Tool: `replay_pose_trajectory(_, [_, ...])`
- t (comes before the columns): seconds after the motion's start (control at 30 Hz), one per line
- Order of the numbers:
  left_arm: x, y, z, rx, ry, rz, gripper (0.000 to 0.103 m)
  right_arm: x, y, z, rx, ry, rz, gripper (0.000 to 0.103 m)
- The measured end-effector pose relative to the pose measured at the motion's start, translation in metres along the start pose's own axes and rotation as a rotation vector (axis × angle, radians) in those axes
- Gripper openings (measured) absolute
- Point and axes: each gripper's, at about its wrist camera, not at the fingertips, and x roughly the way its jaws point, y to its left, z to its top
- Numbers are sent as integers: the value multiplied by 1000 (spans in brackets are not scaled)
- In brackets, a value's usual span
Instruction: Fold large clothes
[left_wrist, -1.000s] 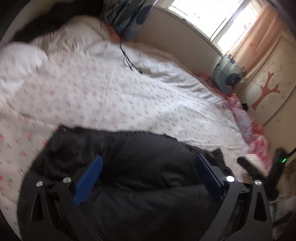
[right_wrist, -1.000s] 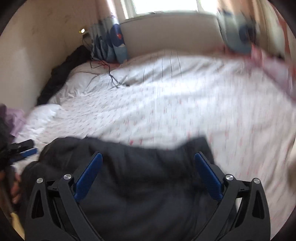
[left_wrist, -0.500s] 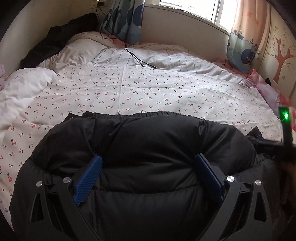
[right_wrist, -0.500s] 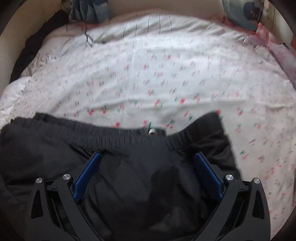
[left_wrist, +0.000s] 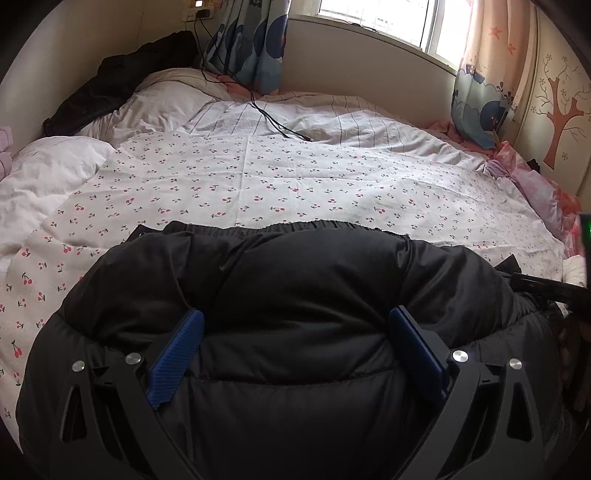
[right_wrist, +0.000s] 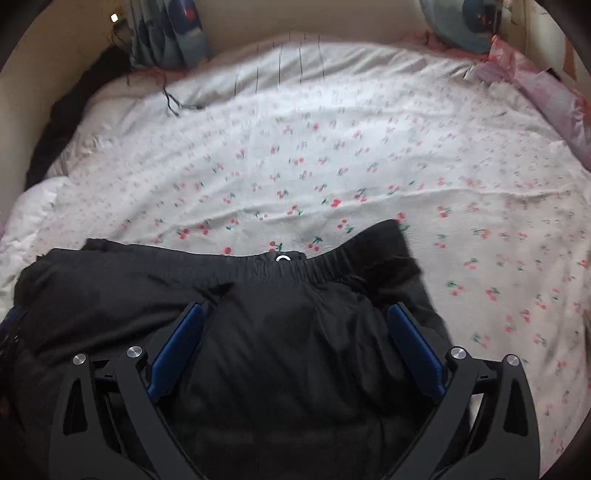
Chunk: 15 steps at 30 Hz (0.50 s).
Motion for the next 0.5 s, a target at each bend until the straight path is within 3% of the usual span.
replay_pose_trajectory(0.07, [0,-1,-1,0,-2,-3,96,-6,-7,-14,3,-16,-27,96])
replay_pose_trajectory(0.13, [-1,-1,-1,0,-4,-13,96,10,-21,-27,48,22,0,96])
replay_pose_trajectory(0.17, [-1,-2,-1,0,-7,-13,96,13,-28,-31,82,1,24,96])
replay_pose_trajectory(0.5, [-3,-4,-5,23,-32,5,96,12,-28,-31,84,15,28,96])
